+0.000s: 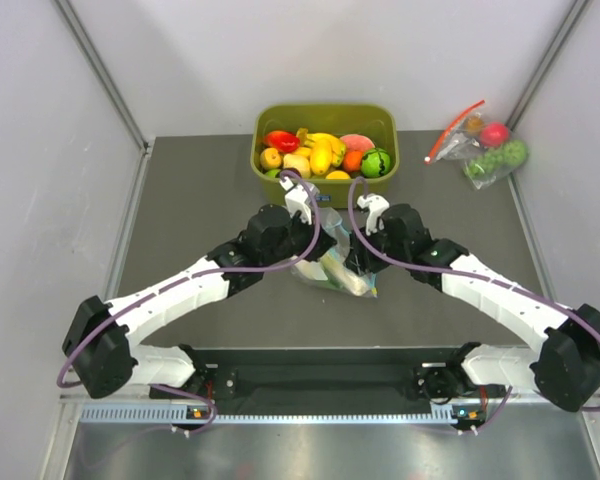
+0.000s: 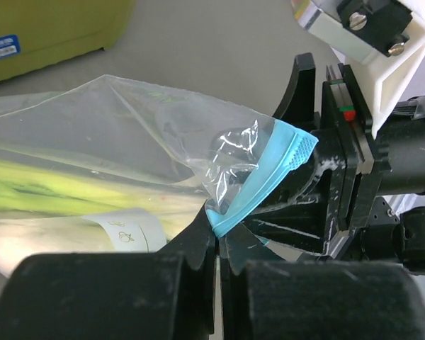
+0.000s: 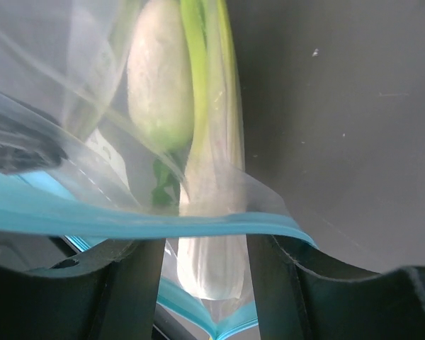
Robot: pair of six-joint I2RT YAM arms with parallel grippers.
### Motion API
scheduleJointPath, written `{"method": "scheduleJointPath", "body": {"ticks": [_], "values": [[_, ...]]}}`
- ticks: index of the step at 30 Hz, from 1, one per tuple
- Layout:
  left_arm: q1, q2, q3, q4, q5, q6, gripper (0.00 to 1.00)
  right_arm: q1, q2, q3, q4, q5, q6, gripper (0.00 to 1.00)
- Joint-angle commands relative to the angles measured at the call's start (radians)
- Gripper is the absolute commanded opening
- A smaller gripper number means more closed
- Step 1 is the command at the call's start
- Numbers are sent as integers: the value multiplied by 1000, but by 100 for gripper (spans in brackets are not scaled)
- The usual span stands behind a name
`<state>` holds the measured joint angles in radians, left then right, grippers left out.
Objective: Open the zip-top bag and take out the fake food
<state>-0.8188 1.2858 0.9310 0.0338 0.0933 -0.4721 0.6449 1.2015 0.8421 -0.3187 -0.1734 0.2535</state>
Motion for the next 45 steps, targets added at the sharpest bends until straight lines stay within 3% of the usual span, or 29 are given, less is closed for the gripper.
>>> {"method": "scheduleJointPath", "body": {"ticks": [1,16,22,28,37,39,42,45], "values": [[-20,9,35,95,26,1,0,36,0,32,26,17,-30,48],[-57,49,0,182,-26,-5,0,85,46,-84,109,-5,-39,48],[-89,35,-60,279,-117,-13,0,110,33,-149,138,-8,3,54],[-169,49,-87,356,-216,4,0,117,58,-212,254,-66,81,63],[-232,105,-93,440,-277,32,0,142,105,-281,441,-126,177,64],[-240,116,-103,477,-282,35,0,145,107,-294,483,-139,207,59],[-250,129,-100,491,-274,41,0,145,110,-319,549,-150,240,34],[-258,127,-90,473,-282,59,0,147,116,-325,563,-140,247,22]]}}
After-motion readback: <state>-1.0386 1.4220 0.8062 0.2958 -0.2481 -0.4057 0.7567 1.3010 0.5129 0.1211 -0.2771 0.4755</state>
